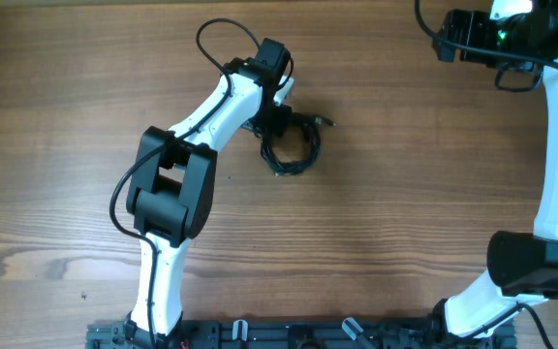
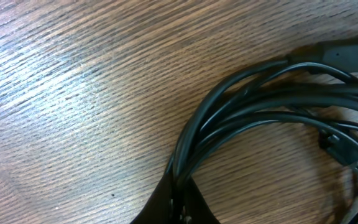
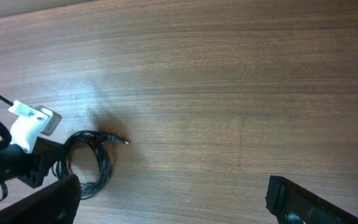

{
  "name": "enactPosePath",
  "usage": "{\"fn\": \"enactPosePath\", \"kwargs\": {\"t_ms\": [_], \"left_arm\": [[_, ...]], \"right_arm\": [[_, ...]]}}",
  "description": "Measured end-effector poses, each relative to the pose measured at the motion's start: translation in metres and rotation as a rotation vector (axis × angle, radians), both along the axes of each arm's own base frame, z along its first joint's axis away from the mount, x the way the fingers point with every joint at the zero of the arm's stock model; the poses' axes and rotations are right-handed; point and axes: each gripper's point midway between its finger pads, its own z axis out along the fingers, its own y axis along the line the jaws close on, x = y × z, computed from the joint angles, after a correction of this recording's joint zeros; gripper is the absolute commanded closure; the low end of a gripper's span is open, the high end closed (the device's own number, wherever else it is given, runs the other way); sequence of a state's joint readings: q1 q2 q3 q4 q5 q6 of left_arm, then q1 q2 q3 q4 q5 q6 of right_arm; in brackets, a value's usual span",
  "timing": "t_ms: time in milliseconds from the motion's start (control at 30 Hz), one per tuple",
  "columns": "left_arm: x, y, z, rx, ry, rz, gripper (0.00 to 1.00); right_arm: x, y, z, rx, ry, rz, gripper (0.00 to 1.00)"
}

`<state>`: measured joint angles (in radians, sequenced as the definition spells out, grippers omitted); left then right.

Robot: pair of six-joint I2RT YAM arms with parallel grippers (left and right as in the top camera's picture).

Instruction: Untangle cables

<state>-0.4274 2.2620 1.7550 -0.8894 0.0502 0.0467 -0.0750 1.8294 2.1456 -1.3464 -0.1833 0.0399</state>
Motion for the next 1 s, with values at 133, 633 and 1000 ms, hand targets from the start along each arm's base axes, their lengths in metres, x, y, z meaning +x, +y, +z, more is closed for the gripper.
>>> {"fn": "enactPosePath", "kwargs": {"t_ms": [133,633,1000], "left_arm": [[0.0,0.0,0.0,-0.003,0.001,0.0,0.96],[0.009,-0.002,0.049,-0.118,-0.065,0.015,0.96],[0.035,0.042,0.125,-0.294,-0.185,0.116,0.96]], "right_arm": [[0.0,0.0,0.0,-0.002,0.0,0.003,0.01],[-0.001,0.006,0.0,0.024,0.001,0.023,0.0],[-0.002,0.032,0.002,0.142,-0.006,0.137,0.0]]}}
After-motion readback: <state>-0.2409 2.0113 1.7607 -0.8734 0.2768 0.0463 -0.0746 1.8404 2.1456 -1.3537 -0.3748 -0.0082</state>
